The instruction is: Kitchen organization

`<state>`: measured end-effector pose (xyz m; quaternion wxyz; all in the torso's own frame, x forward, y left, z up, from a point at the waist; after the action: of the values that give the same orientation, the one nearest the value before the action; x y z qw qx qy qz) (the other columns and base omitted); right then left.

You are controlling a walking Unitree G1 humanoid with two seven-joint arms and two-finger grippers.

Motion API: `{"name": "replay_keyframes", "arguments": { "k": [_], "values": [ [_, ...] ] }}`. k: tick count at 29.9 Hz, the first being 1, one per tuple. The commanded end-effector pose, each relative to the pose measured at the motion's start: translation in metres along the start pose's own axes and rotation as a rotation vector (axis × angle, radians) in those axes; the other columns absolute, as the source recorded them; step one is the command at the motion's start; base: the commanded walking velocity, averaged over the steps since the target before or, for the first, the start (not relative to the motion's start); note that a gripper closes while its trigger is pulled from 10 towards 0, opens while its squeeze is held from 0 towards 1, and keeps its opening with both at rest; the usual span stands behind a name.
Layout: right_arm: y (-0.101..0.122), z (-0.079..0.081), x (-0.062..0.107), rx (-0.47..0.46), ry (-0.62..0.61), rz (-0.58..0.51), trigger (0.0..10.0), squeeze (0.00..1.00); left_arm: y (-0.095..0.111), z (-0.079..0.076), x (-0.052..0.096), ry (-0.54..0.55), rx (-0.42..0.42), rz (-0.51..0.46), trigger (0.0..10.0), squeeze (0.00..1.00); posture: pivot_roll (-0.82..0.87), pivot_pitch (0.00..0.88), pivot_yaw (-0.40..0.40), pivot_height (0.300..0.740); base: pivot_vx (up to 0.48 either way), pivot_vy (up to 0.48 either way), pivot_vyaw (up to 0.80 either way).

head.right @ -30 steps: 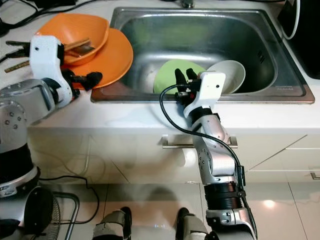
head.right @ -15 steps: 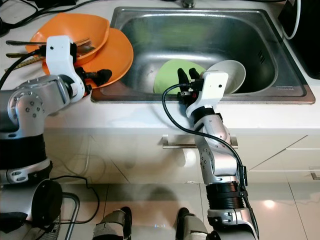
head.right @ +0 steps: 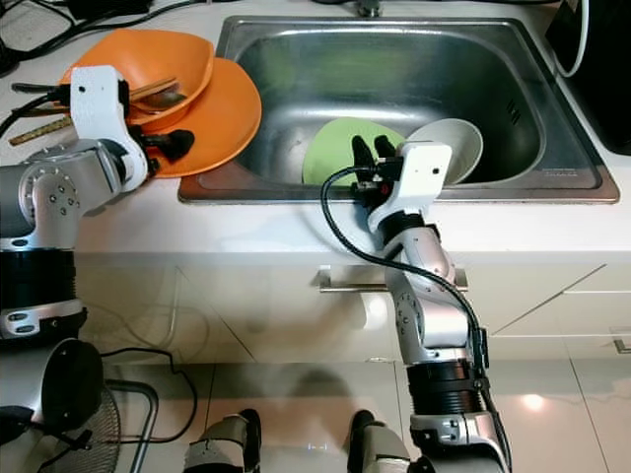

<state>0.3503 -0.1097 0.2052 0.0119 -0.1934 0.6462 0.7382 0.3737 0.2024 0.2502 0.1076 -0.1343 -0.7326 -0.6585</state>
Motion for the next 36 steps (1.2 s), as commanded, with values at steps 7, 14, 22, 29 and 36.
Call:
{"name": "replay_keyframes", "arguments": {
  "k": [7, 14, 22, 29, 36],
  "values": [
    [-0.004, -0.001, 0.001, -0.009, -0.003, 0.016, 10.0, 0.0, -0.034, 0.022, 0.016, 0.051, 0.005, 0.177, 10.0, 0.0, 0.16, 0.197, 0.041, 0.74, 0.0, 0.0, 0.0],
    [-0.005, 0.003, -0.001, -0.019, 0.012, 0.019, 10.0, 0.0, -0.033, 0.032, 0.036, 0.084, -0.008, 0.178, 10.0, 0.0, 0.18, 0.195, 0.034, 0.74, 0.0, 0.0, 0.0],
    [-0.005, 0.003, -0.002, -0.02, 0.017, 0.02, 10.0, 0.0, -0.035, 0.037, 0.051, 0.112, -0.014, 0.179, 10.0, 0.0, 0.19, 0.198, 0.024, 0.74, 0.0, 0.0, 0.0],
    [-0.006, 0.004, -0.003, -0.022, 0.024, 0.024, 10.0, 0.0, -0.043, 0.046, 0.059, 0.153, -0.021, 0.189, 10.0, 0.0, 0.19, 0.2, 0.016, 0.74, 0.0, 0.0, 0.0],
    [-0.005, 0.003, -0.004, -0.02, 0.026, 0.02, 10.0, 0.0, -0.021, 0.025, 0.054, 0.114, -0.072, 0.008, 10.0, 0.0, 0.18, 0.196, 0.011, 0.74, 0.0, 0.0, 0.0]
  ]
}}
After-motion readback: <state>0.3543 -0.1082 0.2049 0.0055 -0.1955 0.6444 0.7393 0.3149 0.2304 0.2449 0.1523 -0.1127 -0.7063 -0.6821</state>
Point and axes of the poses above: a point about 5 cm out from each wrist's last joint towards the gripper, its own x axis pointing back from the gripper into the wrist, its own y axis along the axis of the wrist's last joint, z = x × y, the point moved 2 cm from there along -x, pointing out of the wrist towards the gripper, and after that the axes turned 3 degrees about x, right-handed, at the moved point
